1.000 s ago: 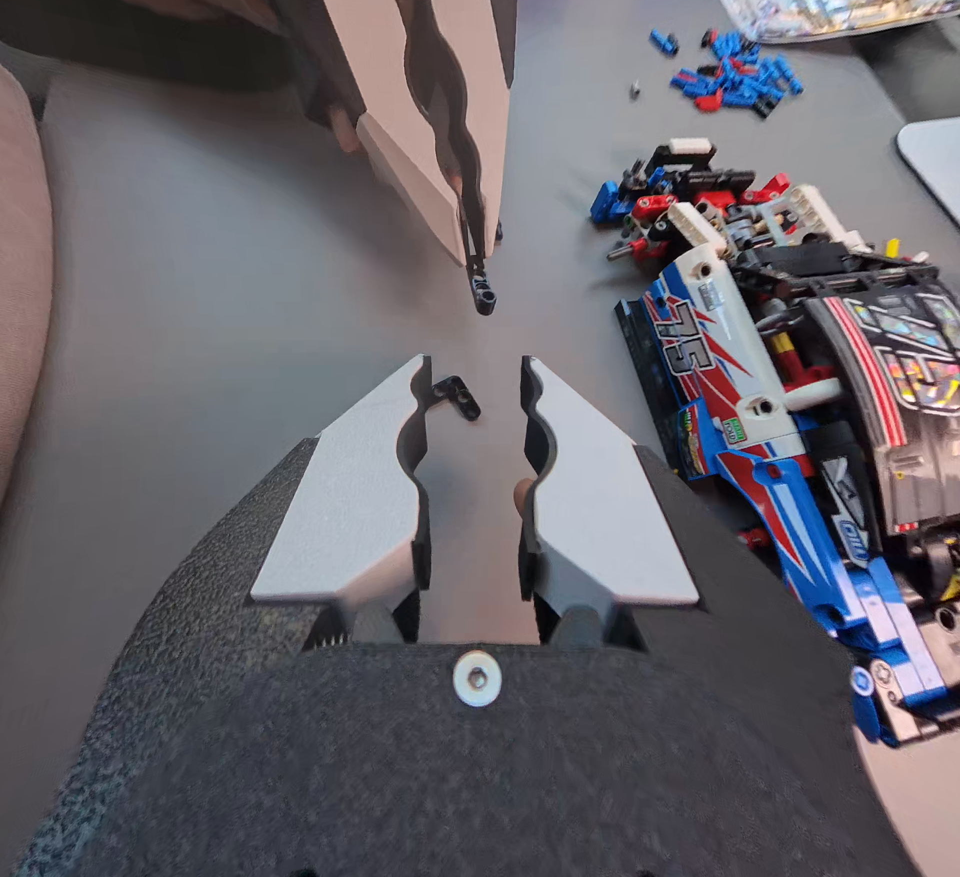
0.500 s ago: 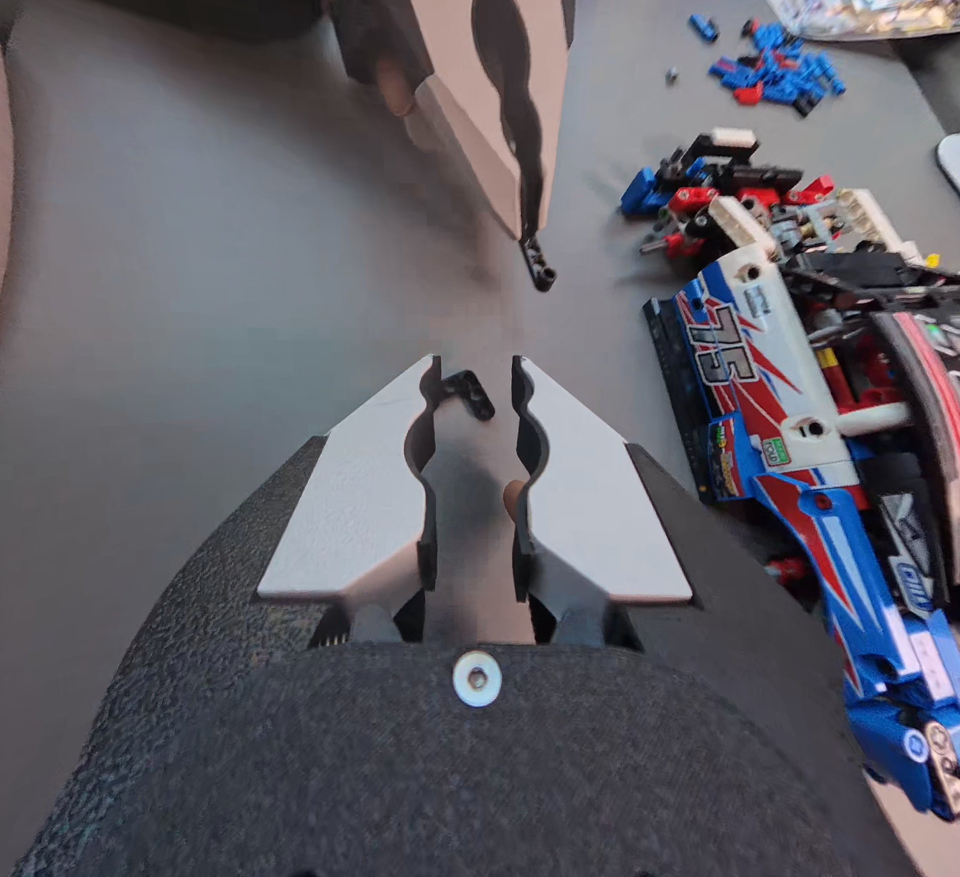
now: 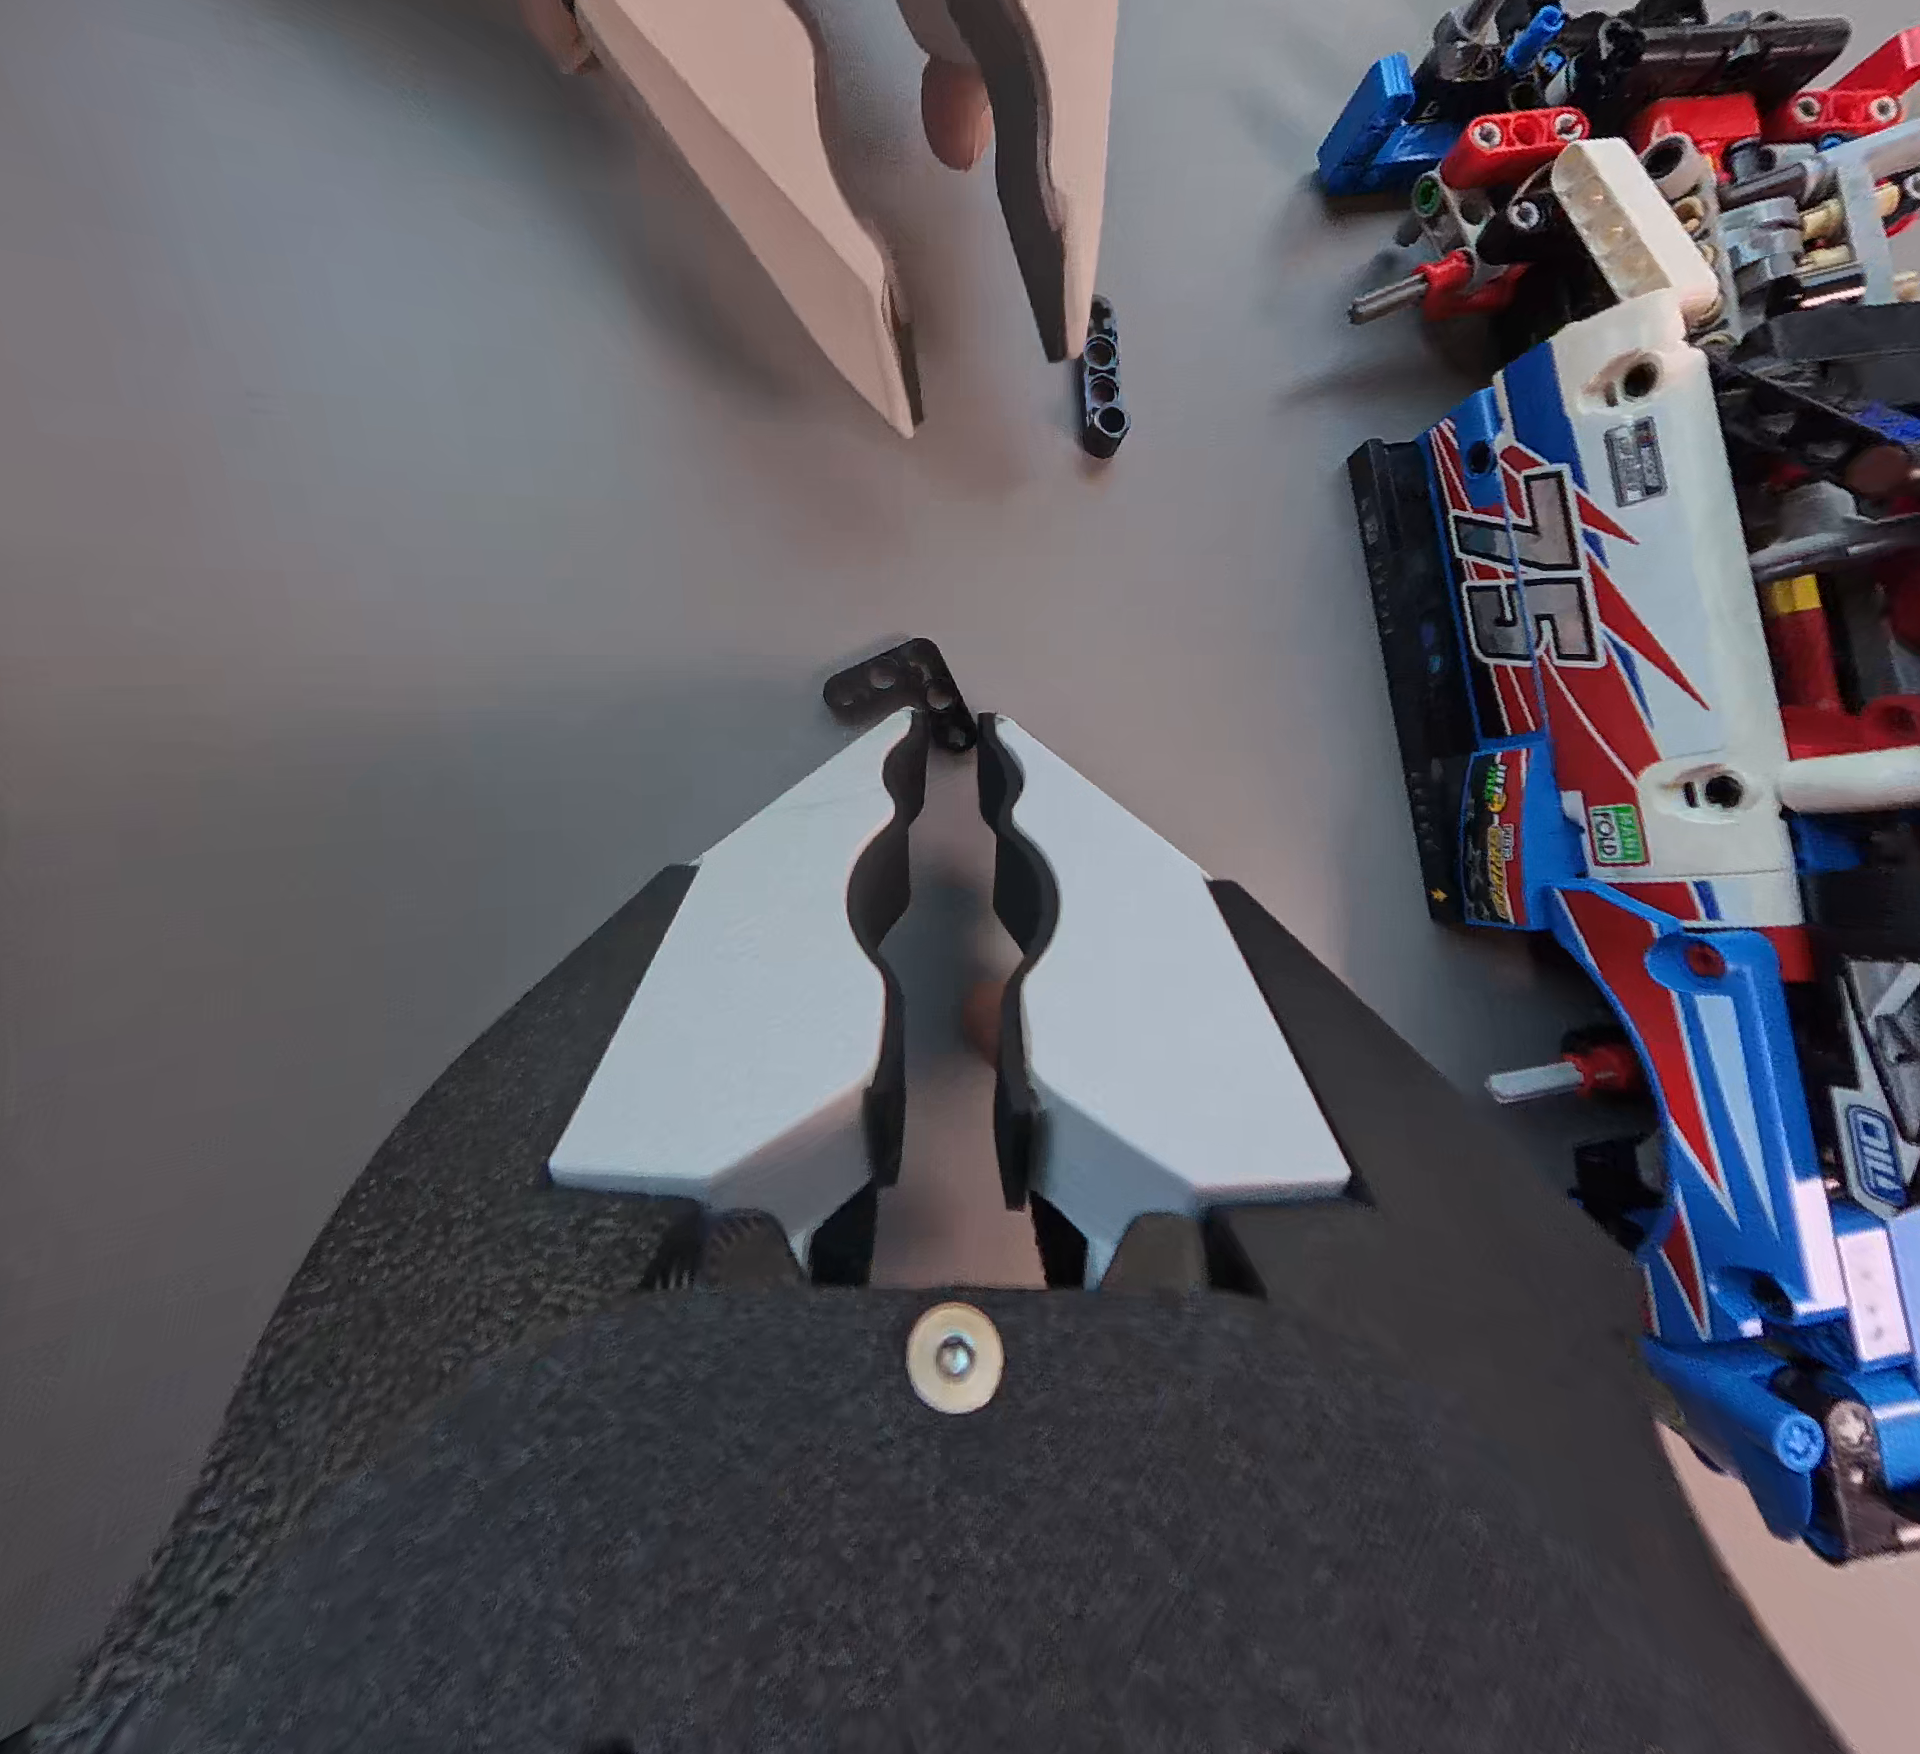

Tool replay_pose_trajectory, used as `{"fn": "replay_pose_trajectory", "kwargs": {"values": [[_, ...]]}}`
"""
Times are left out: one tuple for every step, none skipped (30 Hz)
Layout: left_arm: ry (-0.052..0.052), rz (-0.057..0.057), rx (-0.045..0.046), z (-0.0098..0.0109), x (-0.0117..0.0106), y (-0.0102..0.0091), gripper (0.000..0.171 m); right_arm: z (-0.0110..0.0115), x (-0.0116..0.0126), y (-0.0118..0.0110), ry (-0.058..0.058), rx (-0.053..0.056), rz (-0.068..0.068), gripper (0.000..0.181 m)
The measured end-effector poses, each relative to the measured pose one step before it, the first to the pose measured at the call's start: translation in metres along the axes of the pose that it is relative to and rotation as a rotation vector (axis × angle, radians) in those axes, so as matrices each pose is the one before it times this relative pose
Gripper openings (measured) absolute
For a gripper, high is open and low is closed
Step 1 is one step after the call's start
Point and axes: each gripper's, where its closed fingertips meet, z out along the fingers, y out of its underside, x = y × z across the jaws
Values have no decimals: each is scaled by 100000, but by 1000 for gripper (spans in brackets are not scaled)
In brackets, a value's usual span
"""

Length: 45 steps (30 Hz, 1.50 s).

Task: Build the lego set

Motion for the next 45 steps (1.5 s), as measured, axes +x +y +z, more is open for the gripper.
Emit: {"fn": "replay_pose_trajectory", "kwargs": {"values": [[1745, 839, -441, 161, 496, 53, 26, 95, -113, -146, 98, -293, -1400, 7], [1748, 933, -483, 172, 500, 74, 27, 129, -85, -186, 592, 180, -853, 6], [1548, 1288, -395, 188, 480, 67, 28, 127, -39, -196, 812, 442, 352, 6], [1572, 2062, -271, 176, 499, 51, 31, 146, 7, -224, 618, 877, 1949, 6], [823, 2921, 28, 123, 391, -16, 33, 95, 20, -375, 23, 2520, 3785, 6], [-244, 3598, 671, 47, 230, -132, 34, -4, -217, -456, -2555, 3375, 5736, 5], [-178, 3960, 1027, -34, 239, -213, 35, -86, -298, -480, -4064, 3775, 7005, 5], [-917, 3598, 1631, -99, 118, -315, 35, -170, -186, -499, -4048, 4259, 7496, 5], [-1597, 3337, 1997, -157, -15, -399, 34, -227, -190, -370, -4462, 3424, 7061, 5], [-1498, 3271, 1758, -174, -26, -371, 32, -263, -248, -258, -4947, 2702, 6065, 5], [-1886, 2984, 1896, -168, -102, -377, 28, -260, -146, -326, -3945, 3090, 5452, 5], [-1938, 2485, 1700, -150, -138, -336, 25, -228, -202, -309, -3791, 2825, 4334, 5], [-1039, 1894, 1268, -111, -43, -245, 21, -167, -409, -187, -4297, 1910, 2851, 5], [-1043, 1275, 972, -98, -88, -188, 18, -87, -264, -72, -2665, 989, 2115, 5], [-210, 929, 947, -71, 6, -152, 17, -22, -163, -3, -1568, 406, 1104, 5], [326, 296, 836, -59, 54, -110, 17, -3, -156, 16, -1304, 295, 756, 5], [606, -53, 423, -27, 92, -41, 17, -8, -121, 38, -1119, -15, 812, 5], [781, -169, 189, -16, 110, -7, 16, -24, -79, 64, -905, -151, 578, 5], [839, -184, 109, -22, 94, 26, 14, -14, -69, 80, -805, -199, 254, 5], [977, -477, -36, -26, 103, 65, 11, -27, -76, 80, -800, -151, 167, 5], [1431, -1197, -73, -24, 114, 101, 9, -50, -43, 5, -631, 357, 42, 5], [2270, -2106, 329, -37, 205, 75, 7, -71, -91, -66, -852, 848, -72, 5], [2623, -2774, 929, -40, 230, -36, 4, -92, -158, -73, -1328, 864, 219, 5], [2624, -3030, 870, -35, 213, -52, 2, -71, -223, 10, -1717, 241, 672, 3], [2393, -3916, 806, -30, 134, -82, 2, -37, -100, 1, -821, 347, 56, 0], [2589, -4621, 585, -29, 102, -64, 2, -17, -74, -5, -410, 439, -526, 0], [3223, -5224, 898, -47, 147, -100, 2, -5, -146, -13, -611, 333, -727, 0], [3290, -5851, 1479, -86, 140, -181, 2, -15, -205, -29, -704, 414, -1374, 0], [2760, -6303, 1547, -100, 25, -176, 2, -49, -173, -130, -335, 861, -1581, 0], [2841, -6679, 2133, -145, 8, -271, 2, -102, -105, -237, 133, 1364, -2224, 0], [2680, -7055, 2582, -186, -54, -337, 2, -161, -173, -343, 67, 1939, -3960, 4], [2535, -6959, 2257, -205, -90, -301, 2, -203, -69, -406, 1516, 2168, -5863, 8], [1920, -6562, 2297, -209, -180, -293, 2, -202, 96, -361, 3347, 1595, -8355, 12], [1776, -6460, 2150, -198, -205, -249, 2, -153, 173, -173, 4751, 415, -10753, 16], [2555, -6658, 1515, -158, -81, -161, 2, -93, 285, -114, 6052, -114, -11637, 18], [2674, -6689, 1602, -106, -51, -169, 2, 3, 269, -116, 6074, -159, -10971, 20], [3134, -6268, 1209, -59, 43, -88, 2, 94, 84, -79, 4704, -307, -9445, 22], [3806, -5423, 587, -9, 171, -8, 2, 181, -152, 8, 2688, -943, -7784, 24], [3515, -4735, 1221, -7, 179, -101, 2, 237, -170, 89, 2022, -1482, -6057, 25], [2896, -4678, 1337, -18, 105, -113, 2, 232, -170, 85, 1347, -1420, -4636, 26], [2177, -4210, 574, -12, 22, -35, 2, 185, -109, -39, 1253, -561, -3208, 26], [1346, -2996, 406, -9, -56, -5, 2, 112, -32, -181, 1095, 509, -2013, 23], [533, -2065, 129, -4, -118, 28, 2, 42, 63, -242, 1121, 952, -1067, 20], [536, -1303, -6, -5, -46, 28, 2, 7, 90, -190, 885, 760, -616, 19], [640, -923, 107, -6, 12, -10, 2, -6, 6, -77, 181, 174, -521, 17]]}}
